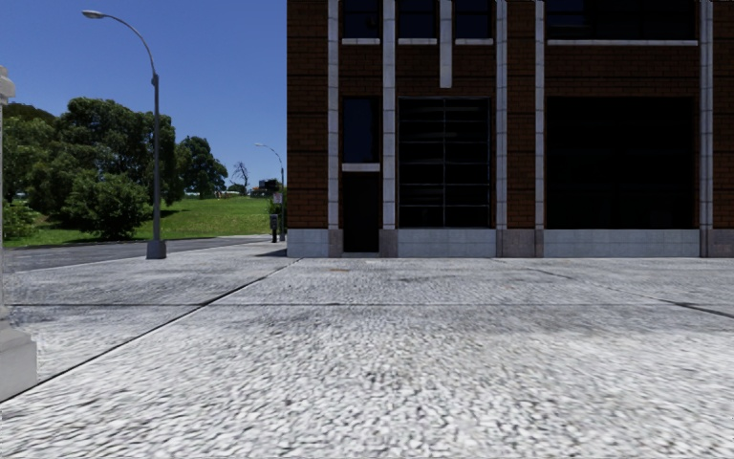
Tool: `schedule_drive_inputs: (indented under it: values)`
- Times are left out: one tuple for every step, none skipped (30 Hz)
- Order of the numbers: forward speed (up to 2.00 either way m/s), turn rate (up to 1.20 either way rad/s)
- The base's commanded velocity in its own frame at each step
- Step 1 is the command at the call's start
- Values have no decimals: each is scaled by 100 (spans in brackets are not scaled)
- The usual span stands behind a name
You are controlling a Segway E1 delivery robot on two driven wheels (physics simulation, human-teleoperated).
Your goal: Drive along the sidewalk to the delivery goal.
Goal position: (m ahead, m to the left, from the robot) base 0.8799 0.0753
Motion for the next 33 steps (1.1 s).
schedule_drive_inputs:
  values:
    - [200, 0]
    - [200, 0]
    - [200, 0]
    - [200, 0]
    - [200, 0]
    - [200, 0]
    - [200, 0]
    - [198, 0]
    - [180, 0]
    - [143, 0]
    - [143, 0]
    - [108, 0]
    - [0, 0]
    - [0, 0]
    - [0, 0]
    - [0, 0]
    - [0, 0]
    - [0, 0]
    - [0, 0]
    - [0, 0]
    - [0, 0]
    - [0, 0]
    - [0, 0]
    - [0, 0]
    - [0, 0]
    - [0, 0]
    - [0, 0]
    - [0, 0]
    - [0, 0]
    - [0, 0]
    - [0, 0]
    - [0, 0]
    - [0, 0]
